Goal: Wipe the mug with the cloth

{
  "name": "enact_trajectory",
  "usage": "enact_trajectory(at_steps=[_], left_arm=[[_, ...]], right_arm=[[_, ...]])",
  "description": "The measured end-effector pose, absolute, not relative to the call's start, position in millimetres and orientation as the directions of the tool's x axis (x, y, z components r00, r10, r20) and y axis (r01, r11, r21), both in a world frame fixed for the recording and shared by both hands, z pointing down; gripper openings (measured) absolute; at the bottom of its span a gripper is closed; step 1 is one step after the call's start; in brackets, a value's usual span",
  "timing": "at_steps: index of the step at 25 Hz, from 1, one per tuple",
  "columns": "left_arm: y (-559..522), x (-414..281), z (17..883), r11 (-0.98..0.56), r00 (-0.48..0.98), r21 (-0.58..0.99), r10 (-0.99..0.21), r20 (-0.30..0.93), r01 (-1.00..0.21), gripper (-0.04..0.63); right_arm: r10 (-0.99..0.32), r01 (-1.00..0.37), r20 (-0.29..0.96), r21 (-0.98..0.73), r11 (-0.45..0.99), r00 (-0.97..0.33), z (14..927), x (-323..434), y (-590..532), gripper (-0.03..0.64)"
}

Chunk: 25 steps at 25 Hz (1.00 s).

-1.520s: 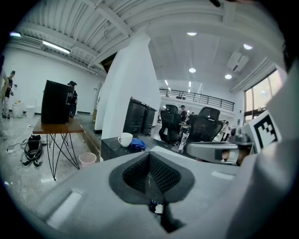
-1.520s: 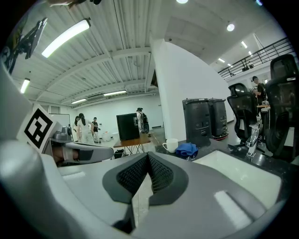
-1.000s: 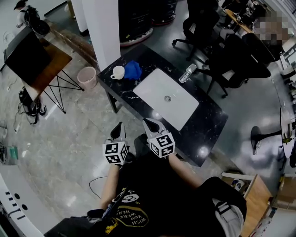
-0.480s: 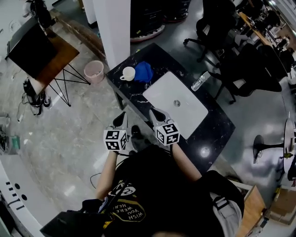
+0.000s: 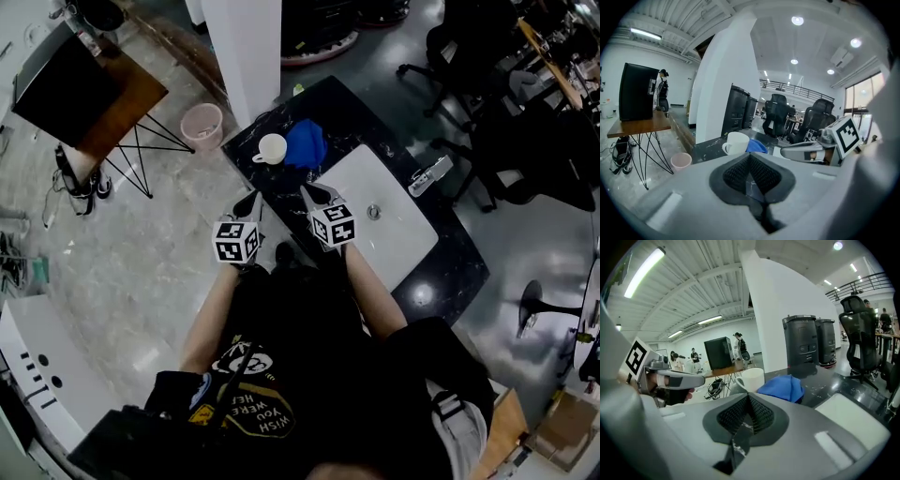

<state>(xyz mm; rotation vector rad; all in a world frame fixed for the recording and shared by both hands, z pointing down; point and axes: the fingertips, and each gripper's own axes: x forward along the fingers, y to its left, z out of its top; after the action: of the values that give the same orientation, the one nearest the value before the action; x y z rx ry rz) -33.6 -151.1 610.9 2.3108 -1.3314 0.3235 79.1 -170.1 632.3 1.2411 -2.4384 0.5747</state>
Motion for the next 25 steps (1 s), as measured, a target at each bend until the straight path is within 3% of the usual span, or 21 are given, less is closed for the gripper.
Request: enact_trajectory(at_steps=[2,5,10,13,16,17,18,21,25], left_arm=[[-162.1,-34.0,612.2,-0.415,0.495,0.272,-0.763,0.416,-0.868,0.003],[-174.6,-31.4,609.3,-0.419,0.501,0.279,-0.765,0.404,-0.864,0.003],[-188.9,-37.5,603.1,-0.412,0.496,0.281,-0.771,0.4,-0.867,0.003],[-194.4,-50.1,602.7,-0.409,0.496,0.285,-0.764,0.413,-0.867,0.003],[-204.0,-62.3,601.2,-0.41,0.508,0.308,-0.759,0.407,-0.859,0.003],[-206.4,-65.8,601.5,-0.407,0.51,0.318,-0.758,0.406,-0.857,0.003],[-208.6,-69.3,602.6,-0.402,0.511,0.326,-0.758,0.406,-0.856,0.003],[-218.5,-75.9,605.5,-0.397,0.513,0.338,-0.755,0.408,-0.853,0.003],[-243.6,-74.4,609.4,-0.393,0.493,0.305,-0.763,0.418,-0.867,0.003]], right_arm=[[-0.684,-0.823,0.468,-0.218,0.525,-0.56,636.9,85.3,-191.4,0.005],[-0.693,-0.833,0.464,-0.275,0.48,-0.552,649.8,97.7,-227.4,0.171],[-0.786,-0.91,0.461,-0.171,0.377,-0.412,664.4,127.0,-282.8,0.292],[-0.757,-0.92,0.526,-0.168,0.354,-0.387,678.8,125.7,-307.8,0.345],[-0.635,-0.912,0.666,-0.186,0.366,-0.391,713.3,116.1,-324.6,0.348],[-0.597,-0.91,0.71,-0.153,0.386,-0.373,724.5,114.0,-324.3,0.334],[-0.578,-0.905,0.735,-0.113,0.41,-0.354,730.6,111.6,-322.2,0.276],[-0.571,-0.891,0.737,-0.094,0.443,-0.362,728.9,100.6,-311.6,0.138],[-0.622,-0.894,0.655,-0.211,0.395,-0.429,705.1,102.0,-308.0,0.132]])
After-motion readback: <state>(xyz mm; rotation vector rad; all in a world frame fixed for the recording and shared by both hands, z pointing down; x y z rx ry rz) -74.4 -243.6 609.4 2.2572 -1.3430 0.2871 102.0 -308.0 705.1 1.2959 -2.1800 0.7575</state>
